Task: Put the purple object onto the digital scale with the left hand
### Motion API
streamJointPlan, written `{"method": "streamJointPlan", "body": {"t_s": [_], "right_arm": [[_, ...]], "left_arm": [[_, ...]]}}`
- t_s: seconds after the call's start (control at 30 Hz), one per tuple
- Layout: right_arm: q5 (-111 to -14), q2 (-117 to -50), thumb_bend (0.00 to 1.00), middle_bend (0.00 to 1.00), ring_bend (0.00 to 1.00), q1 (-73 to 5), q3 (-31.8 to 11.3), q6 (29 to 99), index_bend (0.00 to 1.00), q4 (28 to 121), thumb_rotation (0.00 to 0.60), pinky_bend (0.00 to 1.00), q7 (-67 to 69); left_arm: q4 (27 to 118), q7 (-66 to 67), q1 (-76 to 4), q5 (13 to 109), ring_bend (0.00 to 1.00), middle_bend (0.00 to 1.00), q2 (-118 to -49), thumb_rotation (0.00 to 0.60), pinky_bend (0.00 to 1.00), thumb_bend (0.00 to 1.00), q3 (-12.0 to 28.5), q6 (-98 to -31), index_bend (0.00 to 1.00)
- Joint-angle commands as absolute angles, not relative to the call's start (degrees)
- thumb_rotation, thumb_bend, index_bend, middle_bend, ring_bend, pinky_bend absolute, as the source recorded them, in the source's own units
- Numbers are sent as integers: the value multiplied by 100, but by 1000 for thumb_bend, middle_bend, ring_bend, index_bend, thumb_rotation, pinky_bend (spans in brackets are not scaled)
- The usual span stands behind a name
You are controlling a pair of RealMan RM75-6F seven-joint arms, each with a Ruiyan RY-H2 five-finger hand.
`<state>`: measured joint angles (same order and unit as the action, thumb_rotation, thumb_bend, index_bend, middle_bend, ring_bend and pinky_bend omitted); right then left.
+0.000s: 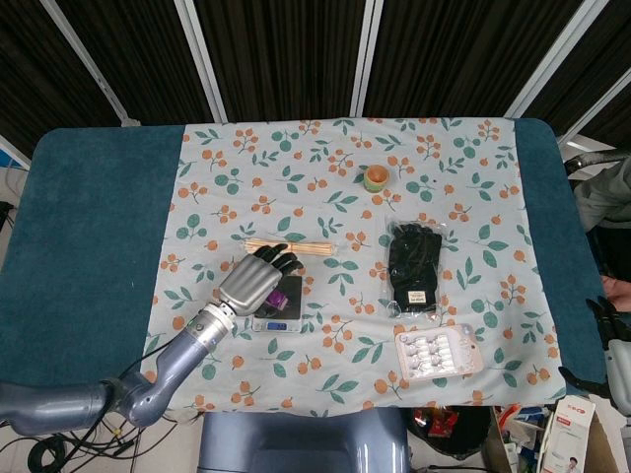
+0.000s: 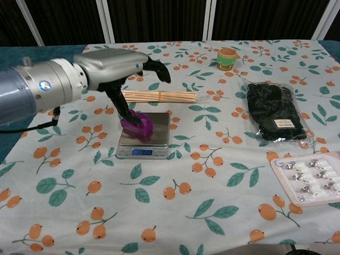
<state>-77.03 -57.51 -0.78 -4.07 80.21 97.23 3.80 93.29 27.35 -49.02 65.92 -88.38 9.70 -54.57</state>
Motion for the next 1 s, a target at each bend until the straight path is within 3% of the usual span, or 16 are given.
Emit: {"method": "streamJointPlan", "body": {"t_s": [0.03, 0.2, 0.37, 0.57, 0.7, 1.0], "right_arm": [[-7699, -5751, 79, 7, 168, -77, -408, 8024, 30, 9729, 600, 194, 368], [-7670, -5741, 79, 7, 168, -66, -402, 8023, 28, 9786, 600, 194, 328], [-7674, -5775, 78, 7, 166, -48, -439, 8139, 25, 9806, 600, 194, 228], [-7872, -5871, 73, 6, 161, -33, -468, 8366, 25, 9682, 600, 191, 179], [-8147, -5951, 69, 4, 154, -38, -459, 8546, 25, 9528, 600, 190, 190], [-8490, -5954, 68, 2, 152, -53, -363, 8623, 25, 9331, 600, 188, 359]], "left_arm": [[10227, 2737, -4586, 6920, 66, 191, -8008, 600, 146, 125, 934, -5897, 221], [11240, 2604, -3934, 7515, 66, 185, -6819, 600, 104, 125, 487, -6501, 212], [11367, 1717, -3016, 8323, 63, 170, -6080, 600, 84, 120, -28, -7488, 170], [10522, 1223, -1912, 8885, 18, 133, -5901, 600, 49, 84, -520, -8772, 138], [10021, 902, -1411, 9031, 7, 128, -6017, 600, 34, 84, -676, -9275, 137], [9306, -41, -1049, 8959, 6, 127, -6209, 600, 23, 84, -717, -9227, 133]]}}
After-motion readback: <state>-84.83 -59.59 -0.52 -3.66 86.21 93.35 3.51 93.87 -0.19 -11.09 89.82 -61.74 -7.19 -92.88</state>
